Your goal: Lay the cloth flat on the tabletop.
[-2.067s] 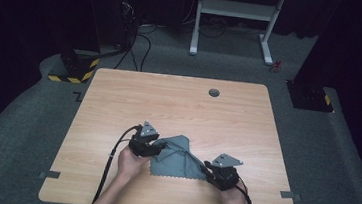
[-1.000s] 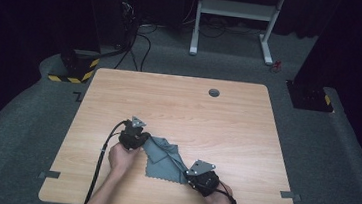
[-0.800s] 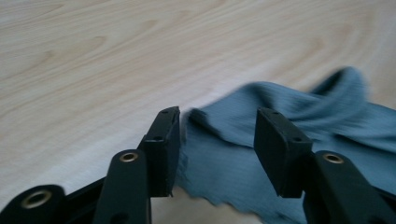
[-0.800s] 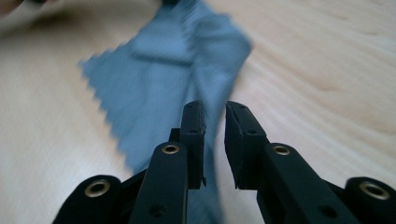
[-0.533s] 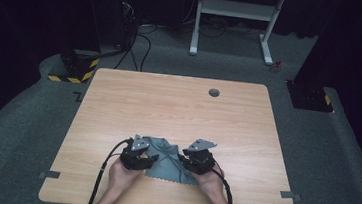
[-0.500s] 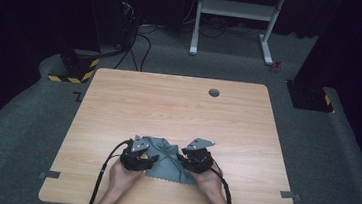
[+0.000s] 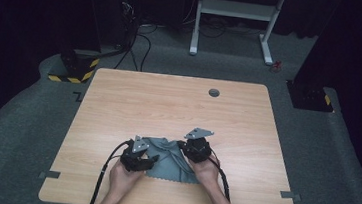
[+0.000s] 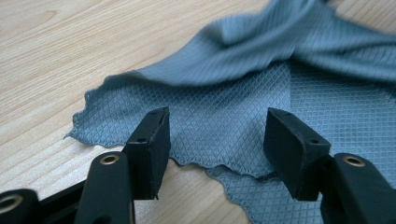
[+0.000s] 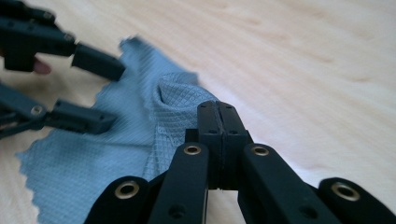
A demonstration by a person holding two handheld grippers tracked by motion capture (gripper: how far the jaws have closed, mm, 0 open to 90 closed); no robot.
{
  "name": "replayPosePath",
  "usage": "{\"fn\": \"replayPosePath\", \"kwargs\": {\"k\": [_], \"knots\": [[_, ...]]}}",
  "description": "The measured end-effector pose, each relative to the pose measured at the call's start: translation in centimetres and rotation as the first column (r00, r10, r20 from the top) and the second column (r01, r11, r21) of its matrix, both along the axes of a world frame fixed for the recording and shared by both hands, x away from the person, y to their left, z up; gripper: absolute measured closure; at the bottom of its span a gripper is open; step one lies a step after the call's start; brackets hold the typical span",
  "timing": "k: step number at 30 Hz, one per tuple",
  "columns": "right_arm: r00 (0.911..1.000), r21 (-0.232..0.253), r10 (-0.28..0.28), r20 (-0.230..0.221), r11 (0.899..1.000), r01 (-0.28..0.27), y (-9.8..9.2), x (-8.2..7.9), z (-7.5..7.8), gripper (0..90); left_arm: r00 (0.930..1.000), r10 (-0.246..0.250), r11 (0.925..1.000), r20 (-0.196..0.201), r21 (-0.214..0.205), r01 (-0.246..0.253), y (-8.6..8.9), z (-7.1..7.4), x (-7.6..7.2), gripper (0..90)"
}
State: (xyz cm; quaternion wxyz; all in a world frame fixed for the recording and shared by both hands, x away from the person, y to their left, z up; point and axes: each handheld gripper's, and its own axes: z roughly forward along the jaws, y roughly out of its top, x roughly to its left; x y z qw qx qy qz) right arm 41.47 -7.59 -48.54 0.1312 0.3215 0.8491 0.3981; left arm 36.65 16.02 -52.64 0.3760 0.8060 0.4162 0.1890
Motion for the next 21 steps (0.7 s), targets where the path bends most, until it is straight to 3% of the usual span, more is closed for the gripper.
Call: {"fn": "replayPosePath", "kwargs": {"k": [2,7,9,10,12,16,20,21], "knots": [[0.9992,-0.001,-0.036,0.017,0.999,0.036,-0.4,0.4,1.0,90.0,1.0000,0.000,1.0000,0.000,0.000,0.000,0.0,0.0,0.0,41.3],[0.9956,-0.016,-0.085,0.039,0.996,0.086,-0.6,1.2,1.7,90.0,1.0000,0.000,1.0000,0.001,0.001,0.000,0.0,0.0,0.0,41.4],[0.9926,-0.039,-0.114,0.042,0.993,0.116,-0.6,1.7,1.4,90.0,1.0000,0.000,1.0000,0.001,0.001,0.000,0.0,0.0,0.0,41.3],[0.9907,-0.068,-0.135,0.011,0.988,0.136,-0.5,2.4,0.4,89.6,1.0000,0.000,1.0000,0.000,0.000,0.000,0.0,0.0,0.0,41.2],[0.9927,-0.060,-0.120,-0.007,0.991,0.120,-0.6,2.7,-0.4,87.2,1.0000,-0.001,1.0000,0.000,0.000,0.001,0.1,0.0,0.1,41.2],[0.9914,-0.025,-0.131,0.007,0.991,0.131,-1.4,2.1,-0.4,81.6,1.0000,-0.001,1.0000,0.000,0.000,0.001,0.0,0.0,0.1,41.2],[0.9889,-0.033,-0.145,0.035,0.989,0.146,-3.4,1.4,-0.3,80.6,1.0000,0.001,1.0000,0.001,0.000,-0.001,0.0,0.0,0.1,41.0],[0.9873,-0.025,-0.158,0.013,0.987,0.158,-4.1,1.5,-0.7,78.4,1.0000,0.002,1.0000,0.001,-0.001,-0.002,0.0,0.0,0.1,40.9]]}}
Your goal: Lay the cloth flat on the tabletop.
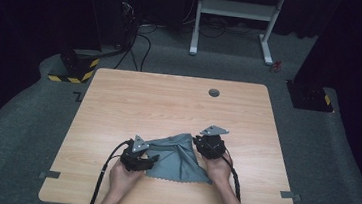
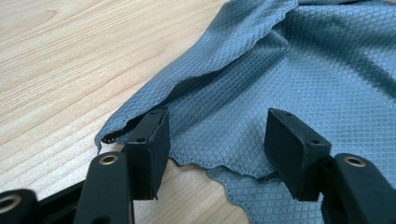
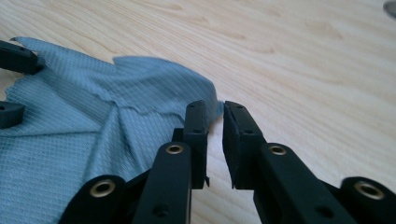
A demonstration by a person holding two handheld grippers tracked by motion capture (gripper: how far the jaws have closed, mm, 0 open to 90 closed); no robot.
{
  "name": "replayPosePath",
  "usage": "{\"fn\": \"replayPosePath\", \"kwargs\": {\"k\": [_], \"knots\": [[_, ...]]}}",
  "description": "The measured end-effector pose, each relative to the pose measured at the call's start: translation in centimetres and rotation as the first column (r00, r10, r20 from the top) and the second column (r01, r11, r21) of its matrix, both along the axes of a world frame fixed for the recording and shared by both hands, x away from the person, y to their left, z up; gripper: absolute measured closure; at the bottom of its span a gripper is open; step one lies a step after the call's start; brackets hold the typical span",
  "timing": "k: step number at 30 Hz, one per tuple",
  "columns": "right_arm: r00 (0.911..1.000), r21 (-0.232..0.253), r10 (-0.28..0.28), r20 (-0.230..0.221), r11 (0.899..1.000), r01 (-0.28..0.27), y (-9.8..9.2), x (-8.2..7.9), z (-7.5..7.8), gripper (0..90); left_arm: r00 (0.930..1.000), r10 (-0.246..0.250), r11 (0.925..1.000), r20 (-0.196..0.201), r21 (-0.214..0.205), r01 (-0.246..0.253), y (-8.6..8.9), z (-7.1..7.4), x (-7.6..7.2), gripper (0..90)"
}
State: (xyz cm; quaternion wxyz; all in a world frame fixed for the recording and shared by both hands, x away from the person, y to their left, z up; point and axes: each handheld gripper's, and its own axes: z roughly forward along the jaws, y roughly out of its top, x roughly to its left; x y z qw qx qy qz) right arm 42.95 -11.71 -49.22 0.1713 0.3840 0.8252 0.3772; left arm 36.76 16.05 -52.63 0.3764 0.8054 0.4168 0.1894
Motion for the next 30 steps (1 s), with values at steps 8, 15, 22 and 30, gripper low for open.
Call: {"fn": "replayPosePath", "kwargs": {"k": [8,15,22,30], "knots": [[0.9985,-0.021,0.027,-0.048,0.999,-0.028,2.3,1.1,-1.0,61.5,1.0000,0.000,1.0000,-0.001,-0.001,0.000,0.0,0.0,0.0,40.8],[0.9982,-0.012,0.026,-0.054,1.000,-0.026,3.7,2.1,-0.4,87.9,1.0000,0.000,1.0000,-0.002,-0.002,0.000,0.0,0.0,0.0,40.8],[0.9999,-0.079,0.011,0.007,0.997,-0.011,5.0,1.9,2.1,87.4,1.0000,0.000,1.0000,-0.002,-0.001,0.000,0.0,0.0,0.0,40.6],[0.9959,-0.024,0.046,-0.078,0.999,-0.048,6.4,2.4,-0.1,75.1,1.0000,-0.001,1.0000,-0.003,-0.001,0.001,0.0,0.0,0.0,40.6]]}}
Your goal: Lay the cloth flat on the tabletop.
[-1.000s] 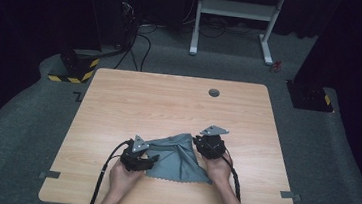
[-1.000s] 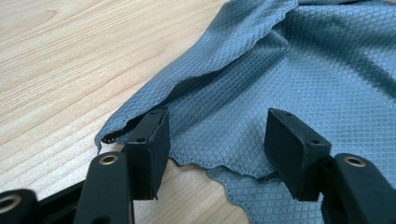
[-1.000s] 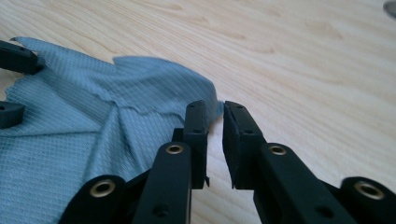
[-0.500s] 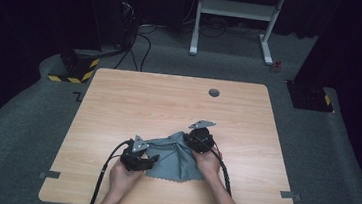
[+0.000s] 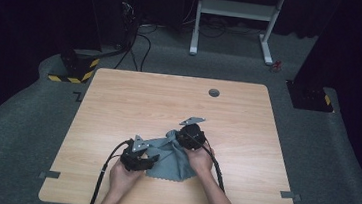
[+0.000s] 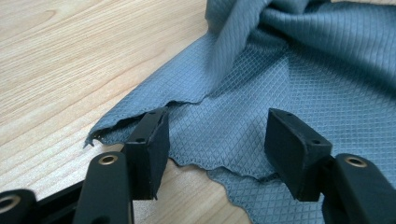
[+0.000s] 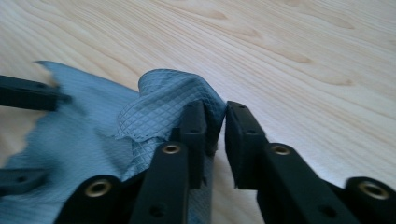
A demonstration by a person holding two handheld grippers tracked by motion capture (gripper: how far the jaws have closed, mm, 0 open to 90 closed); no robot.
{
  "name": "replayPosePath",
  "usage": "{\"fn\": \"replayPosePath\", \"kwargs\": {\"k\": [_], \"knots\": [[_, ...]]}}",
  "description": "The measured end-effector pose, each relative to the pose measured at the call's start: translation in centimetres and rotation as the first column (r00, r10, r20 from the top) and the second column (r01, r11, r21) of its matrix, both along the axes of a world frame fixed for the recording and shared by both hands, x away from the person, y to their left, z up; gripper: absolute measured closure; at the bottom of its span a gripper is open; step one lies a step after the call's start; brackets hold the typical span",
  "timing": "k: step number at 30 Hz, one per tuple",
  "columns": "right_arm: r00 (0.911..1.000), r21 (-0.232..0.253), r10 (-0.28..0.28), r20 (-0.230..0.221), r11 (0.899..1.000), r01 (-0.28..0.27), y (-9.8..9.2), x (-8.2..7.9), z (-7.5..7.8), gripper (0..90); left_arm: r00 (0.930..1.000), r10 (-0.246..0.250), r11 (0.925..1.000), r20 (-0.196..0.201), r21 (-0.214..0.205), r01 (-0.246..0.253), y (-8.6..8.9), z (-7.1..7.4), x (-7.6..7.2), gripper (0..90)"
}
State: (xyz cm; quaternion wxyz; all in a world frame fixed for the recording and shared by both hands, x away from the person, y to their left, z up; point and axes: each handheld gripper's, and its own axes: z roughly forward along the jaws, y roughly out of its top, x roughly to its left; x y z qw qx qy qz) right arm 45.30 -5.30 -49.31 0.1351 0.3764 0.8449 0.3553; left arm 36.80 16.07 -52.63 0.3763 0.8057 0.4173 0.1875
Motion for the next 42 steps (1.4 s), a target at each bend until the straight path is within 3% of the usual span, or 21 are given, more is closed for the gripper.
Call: {"fn": "replayPosePath", "kwargs": {"k": [4,10,12,15,18,26,29,30,31,33,34,36,38,42], "knots": [[0.9999,0.035,0.009,0.011,0.999,-0.010,-1.3,-1.3,0.6,68.8,0.9999,-0.013,0.9999,0.005,-0.006,0.013,0.0,0.0,-0.1,46.1],[0.9994,0.055,0.029,-0.020,0.998,-0.027,-3.3,-2.4,0.2,67.3,0.9971,-0.076,0.9967,0.001,-0.029,0.076,-0.2,0.1,-0.1,72.8],[0.9982,0.025,0.049,-0.035,0.999,-0.048,-3.2,-2.6,-0.4,70.3,0.9961,-0.086,0.9949,-0.017,-0.053,0.085,-0.2,0.1,0.0,81.6],[0.9958,0.002,0.075,-0.051,0.997,-0.075,-3.1,-2.7,-1.1,84.9,0.9949,-0.095,0.9919,-0.033,-0.087,0.092,0.2,0.4,0.2,86.1],[0.9949,-0.035,0.099,-0.021,0.994,-0.099,-3.2,-3.1,-1.1,89.3,0.9967,-0.078,0.9877,-0.021,-0.138,0.074,1.0,1.1,0.3,86.4],[0.9939,-0.113,0.102,0.042,0.989,-0.097,-5.2,-4.4,0.8,89.4,0.9995,-0.030,0.9816,-0.012,-0.189,0.027,2.8,3.1,0.9,86.6],[0.9944,-0.147,0.092,0.052,0.986,-0.084,-6.1,-4.7,1.2,89.3,0.9995,-0.006,0.9886,-0.032,-0.150,0.001,2.8,2.8,1.4,86.6],[0.9944,-0.150,0.093,0.050,0.985,-0.084,-6.2,-4.7,1.1,89.2,0.9984,-0.003,0.9936,-0.056,-0.113,-0.003,2.6,2.2,1.8,86.4],[0.9941,-0.155,0.104,0.031,0.983,-0.098,-6.2,-4.7,0.6,88.4,0.9970,0.016,0.9986,-0.075,-0.048,-0.020,2.2,1.5,2.1,84.4],[0.9939,-0.150,0.107,0.026,0.983,-0.102,-6.2,-4.8,0.5,88.0,0.9965,0.030,0.9989,-0.078,-0.032,-0.033,2.0,1.2,2.0,81.6],[0.9925,-0.124,0.118,0.029,0.986,-0.114,-6.4,-4.9,0.5,86.0,0.9969,0.038,0.9979,-0.069,-0.050,-0.041,2.1,1.3,1.6,75.8],[0.9945,-0.072,0.094,0.046,0.993,-0.091,-7.1,-5.1,1.0,82.1,0.9997,0.023,0.9954,-0.005,-0.093,-0.023,2.1,2.1,0.3,67.7],[0.9974,0.014,0.032,0.064,0.999,-0.033,-8.5,-4.9,2.2,78.7,0.9990,0.015,0.9951,0.041,-0.098,-0.011,1.9,2.9,-0.6,60.4],[0.9974,-0.003,0.006,0.072,1.000,-0.006,-8.7,-4.4,2.2,76.8,0.9998,0.008,0.9976,0.016,-0.069,-0.007,1.5,2.1,0.0,54.5]]}}
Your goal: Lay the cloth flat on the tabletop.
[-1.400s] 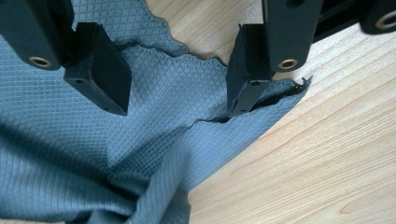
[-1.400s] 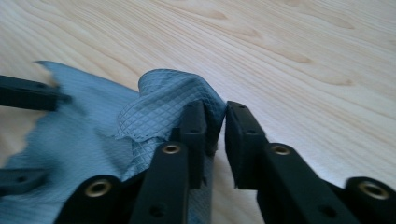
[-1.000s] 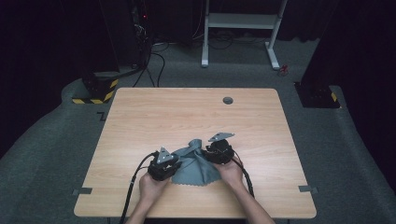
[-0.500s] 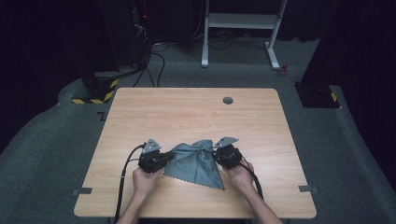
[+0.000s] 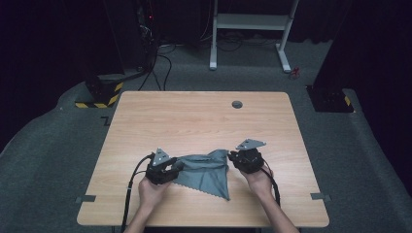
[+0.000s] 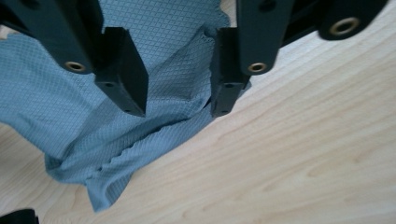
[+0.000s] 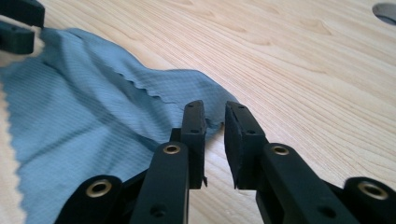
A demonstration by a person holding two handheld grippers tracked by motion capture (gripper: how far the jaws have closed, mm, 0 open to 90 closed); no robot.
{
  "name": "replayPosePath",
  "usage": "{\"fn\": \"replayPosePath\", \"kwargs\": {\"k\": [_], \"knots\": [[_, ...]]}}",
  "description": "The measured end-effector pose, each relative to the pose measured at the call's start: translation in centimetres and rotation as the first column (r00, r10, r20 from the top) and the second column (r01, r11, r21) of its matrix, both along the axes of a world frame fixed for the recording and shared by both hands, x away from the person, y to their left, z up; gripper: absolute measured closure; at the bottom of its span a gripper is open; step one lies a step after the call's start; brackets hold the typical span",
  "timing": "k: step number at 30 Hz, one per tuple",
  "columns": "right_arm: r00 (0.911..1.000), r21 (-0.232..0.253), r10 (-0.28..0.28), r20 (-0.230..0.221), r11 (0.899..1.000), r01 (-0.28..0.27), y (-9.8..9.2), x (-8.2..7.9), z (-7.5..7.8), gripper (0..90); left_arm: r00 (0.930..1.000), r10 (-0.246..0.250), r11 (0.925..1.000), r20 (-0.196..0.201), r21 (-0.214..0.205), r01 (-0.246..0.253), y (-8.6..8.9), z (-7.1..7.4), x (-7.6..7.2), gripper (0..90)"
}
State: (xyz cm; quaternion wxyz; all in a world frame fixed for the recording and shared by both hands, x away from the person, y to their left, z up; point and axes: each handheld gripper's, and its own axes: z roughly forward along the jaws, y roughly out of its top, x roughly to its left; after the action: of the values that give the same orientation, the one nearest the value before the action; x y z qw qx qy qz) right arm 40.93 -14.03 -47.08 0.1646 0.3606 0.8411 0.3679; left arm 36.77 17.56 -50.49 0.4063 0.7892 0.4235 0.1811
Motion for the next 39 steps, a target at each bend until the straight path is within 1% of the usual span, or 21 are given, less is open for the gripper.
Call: {"fn": "replayPosePath", "kwargs": {"k": [3,6,7,9,10,11,12,14,15,16,17,18,20,22,24,27,30,33,35,38,39], "knots": [[0.9998,-0.039,-0.016,-0.013,0.999,0.016,0.8,0.5,-1.2,69.7,0.9994,0.005,1.0000,-0.034,0.003,-0.005,-0.3,-1.4,0.4,51.1],[0.9998,-0.043,-0.017,-0.009,0.999,0.017,1.9,1.1,-2.4,64.3,0.9995,0.003,1.0000,-0.031,0.007,-0.003,-0.3,-2.0,0.3,50.2],[0.9997,-0.054,-0.022,0.005,0.998,0.022,2.4,1.3,-2.6,63.7,0.9995,0.002,1.0000,-0.031,0.006,-0.002,-0.4,-2.0,0.4,49.9],[0.9996,-0.061,-0.026,0.009,0.998,0.027,3.1,1.7,-2.7,68.2,0.9997,0.001,1.0000,-0.025,0.007,0.000,-0.4,-2.0,0.4,49.2],[0.9997,-0.071,-0.023,0.004,0.997,0.023,3.5,1.9,-2.7,73.7,0.9998,-0.004,0.9999,-0.019,0.015,0.005,-0.4,-2.1,0.4,48.8],[0.9999,-0.090,-0.016,0.003,0.996,0.016,4.1,2.4,-2.6,84.3,0.9998,-0.004,0.9999,-0.020,0.015,0.004,-0.4,-2.1,0.3,48.2],[0.9999,-0.096,-0.014,0.004,0.995,0.014,4.4,2.6,-2.5,87.5,0.9998,-0.004,0.9999,-0.018,0.017,0.004,-0.5,-2.1,0.3,48.0],[1.0000,-0.108,-0.006,0.000,0.994,0.006,5.0,3.1,-2.1,89.0,0.9998,-0.006,0.9998,-0.018,0.018,0.006,-0.5,-2.1,0.3,47.4],[0.9999,-0.117,-0.009,0.007,0.993,0.009,5.3,3.4,-1.4,89.1,0.9998,-0.006,0.9999,-0.018,0.013,0.007,-0.5,-2.1,0.2,46.9],[0.9999,-0.117,-0.009,0.007,0.993,0.009,5.3,3.4,-1.4,89.1,0.9998,-0.010,0.9999,-0.018,0.011,0.011,-0.4,-2.0,0.2,46.9],[0.9999,-0.116,-0.007,0.011,0.993,0.008,5.4,3.5,-1.1,89.1,0.9996,-0.014,0.9999,-0.023,-0.005,0.013,-0.2,-1.9,0.1,47.3],[0.9998,-0.111,-0.006,0.018,0.994,0.008,5.4,3.5,-0.5,89.0,0.9998,-0.009,0.9997,-0.017,-0.023,0.009,0.0,-1.7,0.0,47.8],[0.9998,-0.122,-0.005,0.020,0.992,0.008,5.3,3.2,0.3,88.8,0.9998,-0.001,0.9988,0.019,-0.049,0.002,0.4,-1.0,-0.2,47.9],[0.9996,-0.144,0.006,0.026,0.990,-0.002,5.0,2.8,0.6,88.7,0.9992,0.008,0.9984,0.038,-0.057,-0.006,0.6,-0.3,-0.2,47.9],[0.9998,-0.164,0.006,0.019,0.986,-0.003,4.1,2.2,0.8,88.6,0.9988,0.019,0.9992,0.045,-0.036,-0.018,0.6,0.2,0.2,47.5],[1.0000,-0.158,-0.003,0.005,0.987,0.004,3.4,2.1,0.8,88.5,0.9993,0.027,0.9995,0.025,0.012,-0.027,0.3,0.4,1.7,48.0],[0.9998,-0.145,-0.011,-0.019,0.989,0.008,2.8,2.3,0.8,88.0,0.9995,0.028,0.9985,-0.014,0.048,-0.027,-0.3,0.2,3.3,51.6],[0.9996,-0.143,-0.013,-0.026,0.990,0.009,3.0,2.4,0.7,88.0,0.9993,0.015,0.9961,-0.033,0.088,-0.012,-1.0,0.1,4.4,56.2],[0.9994,-0.152,-0.014,-0.032,0.988,0.009,3.5,2.7,0.5,88.0,0.9986,-0.007,0.9945,-0.053,0.104,0.013,-1.4,0.1,5.3,66.0],[0.9988,-0.153,-0.021,-0.044,0.988,0.014,4.6,3.4,0.4,87.8,0.9968,-0.022,0.9929,-0.077,0.115,0.031,-1.8,0.0,6.3,88.2],[0.9985,-0.152,-0.029,-0.047,0.988,0.021,5.4,3.8,0.4,87.7,0.9956,-0.011,0.9932,-0.093,0.114,0.022,-1.9,0.1,6.9,90.0]]}}
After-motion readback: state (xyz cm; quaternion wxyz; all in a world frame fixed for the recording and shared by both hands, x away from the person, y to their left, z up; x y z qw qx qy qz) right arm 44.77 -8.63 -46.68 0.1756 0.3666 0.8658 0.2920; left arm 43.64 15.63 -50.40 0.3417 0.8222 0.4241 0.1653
